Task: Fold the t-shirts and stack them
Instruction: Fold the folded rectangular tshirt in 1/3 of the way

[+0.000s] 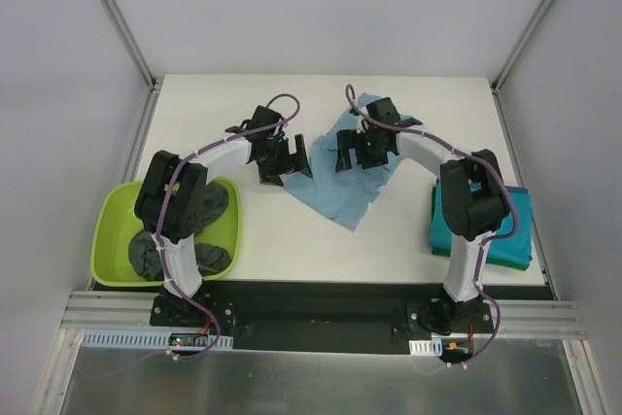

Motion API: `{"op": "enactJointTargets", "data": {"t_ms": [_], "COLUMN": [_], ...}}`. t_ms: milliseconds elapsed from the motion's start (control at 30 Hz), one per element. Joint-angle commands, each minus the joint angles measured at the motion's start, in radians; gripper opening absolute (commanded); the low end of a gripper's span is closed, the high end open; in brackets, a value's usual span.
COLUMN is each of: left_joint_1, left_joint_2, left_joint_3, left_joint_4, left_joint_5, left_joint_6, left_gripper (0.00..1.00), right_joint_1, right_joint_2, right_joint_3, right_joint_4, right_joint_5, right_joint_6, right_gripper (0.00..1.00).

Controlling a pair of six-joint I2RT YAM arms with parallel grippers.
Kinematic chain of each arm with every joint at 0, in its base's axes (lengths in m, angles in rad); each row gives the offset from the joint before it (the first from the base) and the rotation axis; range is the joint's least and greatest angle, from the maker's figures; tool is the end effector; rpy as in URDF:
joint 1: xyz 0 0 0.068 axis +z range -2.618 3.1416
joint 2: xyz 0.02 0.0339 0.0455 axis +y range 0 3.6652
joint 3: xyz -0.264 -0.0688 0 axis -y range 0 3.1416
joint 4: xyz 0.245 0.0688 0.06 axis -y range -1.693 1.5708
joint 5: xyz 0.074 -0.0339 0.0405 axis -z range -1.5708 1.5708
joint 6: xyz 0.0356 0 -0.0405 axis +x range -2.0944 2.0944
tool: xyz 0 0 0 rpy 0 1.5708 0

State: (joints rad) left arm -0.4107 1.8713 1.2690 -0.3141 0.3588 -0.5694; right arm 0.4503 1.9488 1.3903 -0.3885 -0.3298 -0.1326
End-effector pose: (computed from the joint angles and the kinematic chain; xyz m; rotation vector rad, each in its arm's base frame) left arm 0.3612 -0.1709 0.1911 -0.0467 2.6098 -0.8330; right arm 0.3730 0.1931 0.1925 -0.8552 2.3793 0.5436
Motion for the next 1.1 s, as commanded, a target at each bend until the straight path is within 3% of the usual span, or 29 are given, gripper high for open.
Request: {"op": "enactJointTargets", "data": {"t_ms": [0,133,267,467,600,800,833,900,1067], "left_joint_1": [0.010,0.018,0.027,0.032,0.032,0.009,0.006,0.006,0.007], "left_joint_2": [0.020,0.019,0.000,0.029,0.068,0.078,0.077,0.072,0.019], "left_joint_3": [0.001,-0.014,-0.031,-0.027,-0.013,-0.028,-0.034,-0.043,-0.103], "left_joint_4": [0.026,0.023,0.010,0.000,0.000,0.001,0.001,-0.002,-0.002], "left_joint_5": [0.006,-0.010,-0.079,-0.112,-0.083,-0.098,-0.121,-0.158,-0.228], "left_joint_6": [-0.012,-0.014,-0.020,-0.044,-0.049,-0.050,-0.055,-0.063,-0.070], "left_gripper": [0.99,0.99,0.99,0.84,0.65,0.35,0.27,0.00,0.00], "right_joint_1": [-0.091,-0.128,-0.127,-0.136,-0.179,-0.242,-0.230,-0.165,0.089], "right_joint_2": [0.019,0.027,-0.072,-0.414,-0.528,-0.551,-0.560,-0.589,-0.680], "right_joint_3": [0.085,0.131,0.099,-0.212,-0.326,-0.393,-0.407,-0.444,-0.520], "right_joint_4": [0.068,0.048,0.062,0.307,0.350,0.346,0.349,0.312,0.192], "right_joint_5": [0.043,0.126,0.138,0.167,0.011,-0.245,-0.253,-0.200,0.053], "right_joint_6": [0.056,0.059,0.002,0.047,0.065,0.203,0.192,0.140,-0.105], "right_gripper": [0.97,0.97,0.97,0.97,0.97,0.97,0.97,0.97,0.98]}}
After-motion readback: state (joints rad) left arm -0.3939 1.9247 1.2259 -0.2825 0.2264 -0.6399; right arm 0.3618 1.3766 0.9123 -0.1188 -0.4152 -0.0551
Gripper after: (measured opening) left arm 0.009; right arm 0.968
